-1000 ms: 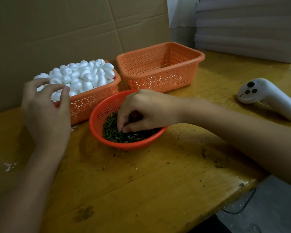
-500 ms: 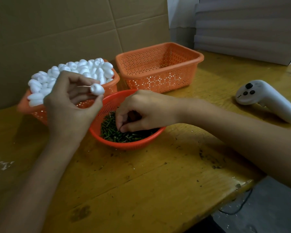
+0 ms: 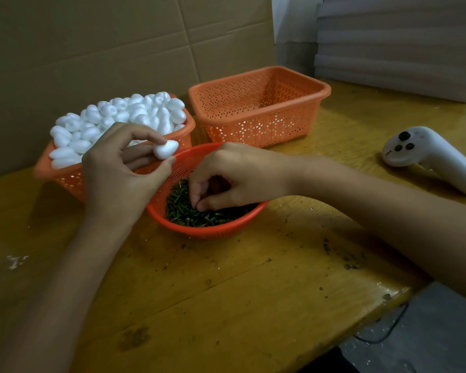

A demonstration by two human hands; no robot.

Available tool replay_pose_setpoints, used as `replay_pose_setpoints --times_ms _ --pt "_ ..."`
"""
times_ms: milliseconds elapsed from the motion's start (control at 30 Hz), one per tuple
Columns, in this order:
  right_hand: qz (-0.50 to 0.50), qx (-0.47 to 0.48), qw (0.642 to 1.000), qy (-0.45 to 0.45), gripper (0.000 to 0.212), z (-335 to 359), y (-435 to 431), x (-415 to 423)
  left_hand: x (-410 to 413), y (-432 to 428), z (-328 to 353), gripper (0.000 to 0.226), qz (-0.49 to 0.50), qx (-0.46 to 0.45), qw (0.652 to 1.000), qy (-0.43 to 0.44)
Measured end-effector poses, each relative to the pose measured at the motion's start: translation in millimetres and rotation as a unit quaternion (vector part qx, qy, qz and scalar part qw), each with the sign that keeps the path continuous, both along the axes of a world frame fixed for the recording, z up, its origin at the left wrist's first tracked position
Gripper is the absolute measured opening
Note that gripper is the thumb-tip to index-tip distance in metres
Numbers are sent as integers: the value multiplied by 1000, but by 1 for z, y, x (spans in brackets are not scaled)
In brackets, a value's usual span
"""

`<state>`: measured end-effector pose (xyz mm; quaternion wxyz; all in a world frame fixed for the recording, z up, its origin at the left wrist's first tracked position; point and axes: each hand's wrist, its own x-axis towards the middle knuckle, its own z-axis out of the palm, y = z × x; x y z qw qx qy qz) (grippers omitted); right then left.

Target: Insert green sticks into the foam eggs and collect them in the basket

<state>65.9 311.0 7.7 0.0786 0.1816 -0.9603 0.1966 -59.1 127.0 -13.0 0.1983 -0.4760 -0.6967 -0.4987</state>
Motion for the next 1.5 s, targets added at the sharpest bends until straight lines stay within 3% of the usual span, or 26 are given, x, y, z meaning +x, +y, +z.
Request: replay_pose_setpoints --times_ms 133,267,367,633,1033,1200,1367,1500 --pt "1 2 1000 2 10 -1 0 -1 2 0 -1 27 17 -8 1000 -6" --pt "4 1 1000 0 10 -1 0 0 -3 -2 1 24 70 -24 995 63" --pt "5 1 1000 4 10 -1 1 0 -2 -2 1 21 50 -11 997 60" --pt "8 -1 1000 7 10 -1 1 0 4 1 1 31 25 17 1000 -5" --pt "7 1 1000 4 10 -1 1 0 2 1 -2 27 -5 22 998 -59" --pt "6 2 1000 4 10 -1 0 -1 3 4 -1 30 -77 73 985 -139" --pt "6 5 1000 1 10 -1 1 -1 10 9 -2 26 -145 60 977 -144" --pt "6 4 1000 1 11 -1 1 -1 9 10 -2 27 -161 92 961 -204"
